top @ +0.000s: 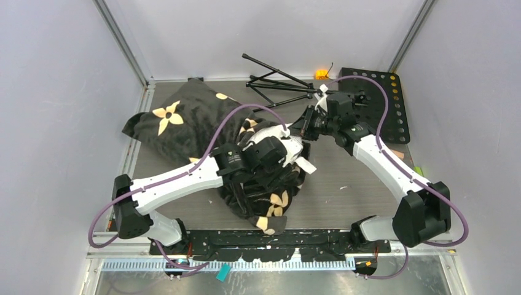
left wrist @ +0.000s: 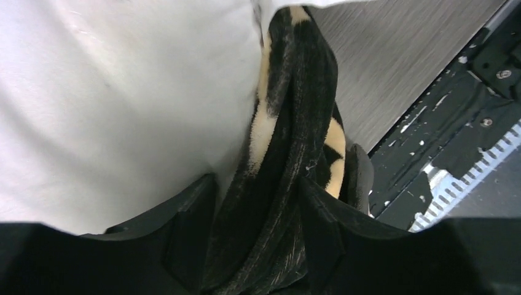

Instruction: Remove the pillowcase from the pillow

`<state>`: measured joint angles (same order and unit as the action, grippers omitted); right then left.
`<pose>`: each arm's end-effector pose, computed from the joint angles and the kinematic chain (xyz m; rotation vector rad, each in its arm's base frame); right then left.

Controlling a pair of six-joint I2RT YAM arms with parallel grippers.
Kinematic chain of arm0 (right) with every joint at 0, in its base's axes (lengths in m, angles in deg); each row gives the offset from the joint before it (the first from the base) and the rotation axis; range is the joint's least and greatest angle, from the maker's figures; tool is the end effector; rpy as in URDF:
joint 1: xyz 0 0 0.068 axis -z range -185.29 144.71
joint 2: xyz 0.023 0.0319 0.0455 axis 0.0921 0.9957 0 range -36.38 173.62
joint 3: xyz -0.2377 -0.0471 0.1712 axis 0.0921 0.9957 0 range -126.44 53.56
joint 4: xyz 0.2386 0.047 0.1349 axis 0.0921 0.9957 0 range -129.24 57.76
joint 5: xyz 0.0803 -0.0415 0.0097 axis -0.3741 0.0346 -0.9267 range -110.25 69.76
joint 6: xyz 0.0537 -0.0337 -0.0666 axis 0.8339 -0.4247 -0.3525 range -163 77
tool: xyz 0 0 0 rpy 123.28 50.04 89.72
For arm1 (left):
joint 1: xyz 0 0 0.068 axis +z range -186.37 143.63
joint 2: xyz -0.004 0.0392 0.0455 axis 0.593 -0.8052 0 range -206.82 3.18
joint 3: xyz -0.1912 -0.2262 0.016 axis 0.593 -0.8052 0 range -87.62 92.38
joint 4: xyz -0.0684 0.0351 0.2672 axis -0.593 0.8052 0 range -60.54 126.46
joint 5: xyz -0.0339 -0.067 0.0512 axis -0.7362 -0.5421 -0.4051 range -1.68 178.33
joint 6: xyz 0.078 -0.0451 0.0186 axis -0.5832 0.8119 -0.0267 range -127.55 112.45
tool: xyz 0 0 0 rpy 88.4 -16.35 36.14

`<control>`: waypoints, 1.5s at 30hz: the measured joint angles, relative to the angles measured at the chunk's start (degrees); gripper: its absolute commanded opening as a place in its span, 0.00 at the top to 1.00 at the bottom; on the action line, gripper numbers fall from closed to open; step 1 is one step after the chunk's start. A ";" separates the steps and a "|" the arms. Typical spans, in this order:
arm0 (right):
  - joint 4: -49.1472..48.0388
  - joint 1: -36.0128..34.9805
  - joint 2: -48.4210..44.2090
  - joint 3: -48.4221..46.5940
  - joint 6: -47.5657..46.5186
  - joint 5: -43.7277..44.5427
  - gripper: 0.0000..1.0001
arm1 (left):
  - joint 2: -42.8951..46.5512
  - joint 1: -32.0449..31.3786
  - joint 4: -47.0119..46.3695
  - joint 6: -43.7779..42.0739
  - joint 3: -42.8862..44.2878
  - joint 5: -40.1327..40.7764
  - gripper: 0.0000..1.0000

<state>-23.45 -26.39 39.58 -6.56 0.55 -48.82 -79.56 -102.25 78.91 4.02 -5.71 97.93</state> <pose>0.3066 0.1606 0.3026 0.1248 2.2832 1.1633 0.1542 -0.3104 0.3364 1.0611 2.2334 -0.3963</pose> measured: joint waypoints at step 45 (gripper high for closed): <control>16.87 28.72 24.44 -35.69 2.71 -0.61 0.14 | 3.54 17.00 -17.03 17.51 -26.18 -2.08 0.96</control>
<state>-6.58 2.33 64.02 -42.25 3.26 -49.43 -76.02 -85.25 61.89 21.53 -31.89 95.85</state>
